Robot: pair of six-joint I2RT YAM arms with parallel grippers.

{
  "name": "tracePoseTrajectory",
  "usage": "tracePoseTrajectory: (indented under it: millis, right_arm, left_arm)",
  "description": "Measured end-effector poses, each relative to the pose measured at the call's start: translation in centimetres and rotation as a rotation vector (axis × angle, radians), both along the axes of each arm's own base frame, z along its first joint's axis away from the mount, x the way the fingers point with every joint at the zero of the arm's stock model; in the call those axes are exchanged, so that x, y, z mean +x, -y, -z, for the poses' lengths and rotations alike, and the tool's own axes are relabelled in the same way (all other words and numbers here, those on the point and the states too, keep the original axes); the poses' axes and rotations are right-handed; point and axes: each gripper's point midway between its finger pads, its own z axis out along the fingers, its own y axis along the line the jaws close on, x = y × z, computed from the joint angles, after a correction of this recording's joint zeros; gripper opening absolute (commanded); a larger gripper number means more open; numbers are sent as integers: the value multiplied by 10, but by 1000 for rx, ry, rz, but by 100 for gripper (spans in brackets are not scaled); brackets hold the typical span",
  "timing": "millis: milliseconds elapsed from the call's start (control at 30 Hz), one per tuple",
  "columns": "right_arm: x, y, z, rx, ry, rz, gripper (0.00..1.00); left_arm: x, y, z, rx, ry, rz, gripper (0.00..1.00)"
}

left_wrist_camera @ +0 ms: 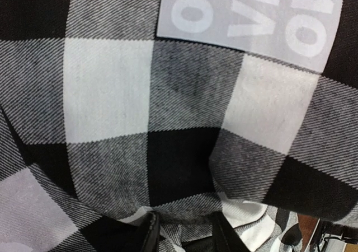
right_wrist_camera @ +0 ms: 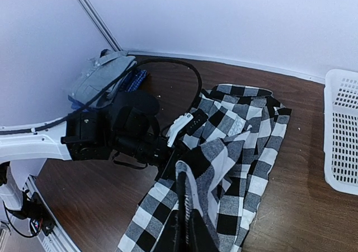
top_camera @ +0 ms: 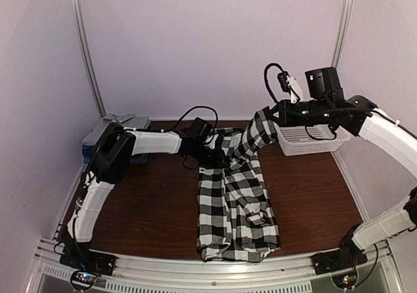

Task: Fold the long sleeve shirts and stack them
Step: Place the sleeve of the rectangle-folded shirt, then smooth out the rectangle-folded shirt at the center of the board.

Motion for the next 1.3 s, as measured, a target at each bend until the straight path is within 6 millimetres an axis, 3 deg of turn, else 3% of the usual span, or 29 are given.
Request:
tracePoseTrajectory:
  millis: [133, 233, 400, 567, 633, 700, 800, 933, 1133, 1300]
  right_arm:
    - [1, -2, -30, 38, 52, -3, 8]
    - [1, -3, -41, 58, 69, -8, 8]
    - [0, -7, -43, 79, 56, -18, 9]
    - [5, -7, -33, 59, 44, -5, 26]
    - [8, -3, -15, 28, 29, 21, 32]
    - [7, 4, 17, -9, -8, 52, 37]
    - [-9, 26, 91, -95, -127, 107, 41]
    - [-35, 61, 161, -168, -249, 192, 41]
    - [-50, 101, 215, -195, -326, 314, 42]
    - [-48, 119, 239, -188, -349, 378, 46]
  left_arm:
    - [1, 1, 1, -8, -1, -3, 34]
    - [1, 2, 1, -11, -1, -5, 34]
    - [2, 2, 1, -11, -1, -6, 34]
    - [1, 2, 1, -11, -1, -6, 34]
    - [2, 2, 1, -11, 0, -6, 34]
    - [2, 2, 0, -12, 1, -6, 34]
    - [2, 2, 0, -12, 1, -5, 34]
    - [2, 2, 0, -13, 2, -2, 34]
    - [2, 2, 0, -12, 5, 1, 34]
    - [2, 2, 0, -12, 6, 3, 34]
